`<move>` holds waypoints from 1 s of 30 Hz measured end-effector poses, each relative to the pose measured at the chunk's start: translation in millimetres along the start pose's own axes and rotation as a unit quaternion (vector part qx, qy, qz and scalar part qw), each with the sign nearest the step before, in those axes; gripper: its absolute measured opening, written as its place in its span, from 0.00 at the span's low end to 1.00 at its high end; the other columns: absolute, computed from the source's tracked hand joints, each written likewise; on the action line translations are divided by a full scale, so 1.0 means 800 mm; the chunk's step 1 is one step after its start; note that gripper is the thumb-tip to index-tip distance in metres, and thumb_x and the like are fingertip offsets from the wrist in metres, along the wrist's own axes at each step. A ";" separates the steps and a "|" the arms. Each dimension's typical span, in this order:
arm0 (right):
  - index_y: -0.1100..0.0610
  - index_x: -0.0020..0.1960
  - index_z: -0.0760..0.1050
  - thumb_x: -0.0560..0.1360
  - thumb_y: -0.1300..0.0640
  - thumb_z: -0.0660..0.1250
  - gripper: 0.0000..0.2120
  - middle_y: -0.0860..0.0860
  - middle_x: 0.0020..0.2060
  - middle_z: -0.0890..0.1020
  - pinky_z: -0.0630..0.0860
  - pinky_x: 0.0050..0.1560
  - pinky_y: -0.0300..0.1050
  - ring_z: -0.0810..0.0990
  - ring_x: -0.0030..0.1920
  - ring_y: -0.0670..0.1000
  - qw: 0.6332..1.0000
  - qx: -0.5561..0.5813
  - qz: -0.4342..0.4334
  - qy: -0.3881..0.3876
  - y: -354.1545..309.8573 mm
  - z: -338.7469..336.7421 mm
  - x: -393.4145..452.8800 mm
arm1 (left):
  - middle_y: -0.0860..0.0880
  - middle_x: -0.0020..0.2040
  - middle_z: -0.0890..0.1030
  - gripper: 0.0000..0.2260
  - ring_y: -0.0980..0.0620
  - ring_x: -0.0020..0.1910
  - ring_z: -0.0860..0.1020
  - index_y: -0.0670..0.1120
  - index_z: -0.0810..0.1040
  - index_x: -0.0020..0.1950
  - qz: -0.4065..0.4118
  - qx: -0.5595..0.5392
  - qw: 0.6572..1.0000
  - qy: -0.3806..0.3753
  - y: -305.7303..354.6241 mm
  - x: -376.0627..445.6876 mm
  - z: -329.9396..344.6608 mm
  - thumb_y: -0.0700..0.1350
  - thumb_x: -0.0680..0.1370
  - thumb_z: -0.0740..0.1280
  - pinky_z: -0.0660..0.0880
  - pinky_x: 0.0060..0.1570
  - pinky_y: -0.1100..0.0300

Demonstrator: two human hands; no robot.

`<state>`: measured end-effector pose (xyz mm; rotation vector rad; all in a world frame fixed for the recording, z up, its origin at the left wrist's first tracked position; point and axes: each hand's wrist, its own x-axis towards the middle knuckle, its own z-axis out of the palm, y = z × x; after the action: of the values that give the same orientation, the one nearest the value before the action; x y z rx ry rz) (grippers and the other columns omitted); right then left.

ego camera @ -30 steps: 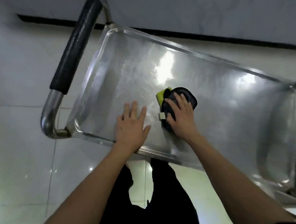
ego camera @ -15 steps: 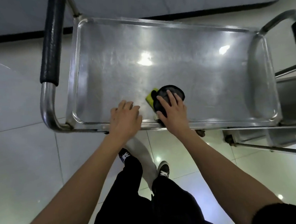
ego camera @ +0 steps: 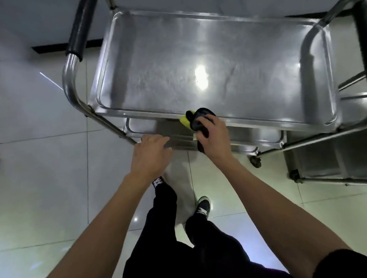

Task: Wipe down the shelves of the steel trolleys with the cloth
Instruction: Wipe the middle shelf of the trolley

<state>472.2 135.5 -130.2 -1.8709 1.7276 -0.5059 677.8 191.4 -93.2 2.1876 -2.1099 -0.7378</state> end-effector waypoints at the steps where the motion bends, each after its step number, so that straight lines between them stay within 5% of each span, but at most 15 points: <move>1: 0.53 0.66 0.77 0.75 0.57 0.68 0.19 0.53 0.67 0.74 0.68 0.66 0.54 0.71 0.65 0.58 1.000 0.017 0.003 0.010 0.002 -0.001 -0.015 | 0.49 0.68 0.77 0.18 0.45 0.68 0.71 0.51 0.76 0.71 -0.002 0.000 1.000 0.000 0.003 -0.012 0.005 0.50 0.81 0.63 0.69 0.65 0.46; 15: 0.51 0.66 0.76 0.76 0.57 0.67 0.18 0.50 0.67 0.74 0.67 0.68 0.53 0.69 0.66 0.54 0.996 0.021 0.088 -0.010 0.027 0.104 -0.132 | 0.50 0.72 0.74 0.21 0.47 0.70 0.69 0.54 0.69 0.75 0.002 -0.002 0.998 -0.069 -0.087 -0.057 0.099 0.53 0.82 0.62 0.67 0.66 0.46; 22: 0.50 0.66 0.75 0.76 0.57 0.68 0.19 0.49 0.67 0.73 0.67 0.68 0.51 0.69 0.65 0.54 0.993 0.025 0.115 0.009 0.034 0.179 -0.135 | 0.50 0.72 0.74 0.21 0.47 0.71 0.69 0.52 0.71 0.74 0.009 0.003 0.997 -0.077 -0.180 -0.041 0.139 0.53 0.82 0.62 0.69 0.67 0.45; 30: 0.51 0.66 0.76 0.76 0.58 0.68 0.18 0.50 0.66 0.74 0.67 0.68 0.52 0.70 0.64 0.54 0.993 0.040 0.104 0.021 0.075 0.244 -0.082 | 0.51 0.68 0.77 0.19 0.47 0.67 0.72 0.53 0.72 0.71 0.022 -0.003 0.999 -0.034 -0.197 0.031 0.200 0.53 0.81 0.63 0.72 0.62 0.46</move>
<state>536.5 224.5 -314.6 -1.6118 1.8754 -0.5263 770.9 231.1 -294.9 2.1350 -2.1764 -0.8262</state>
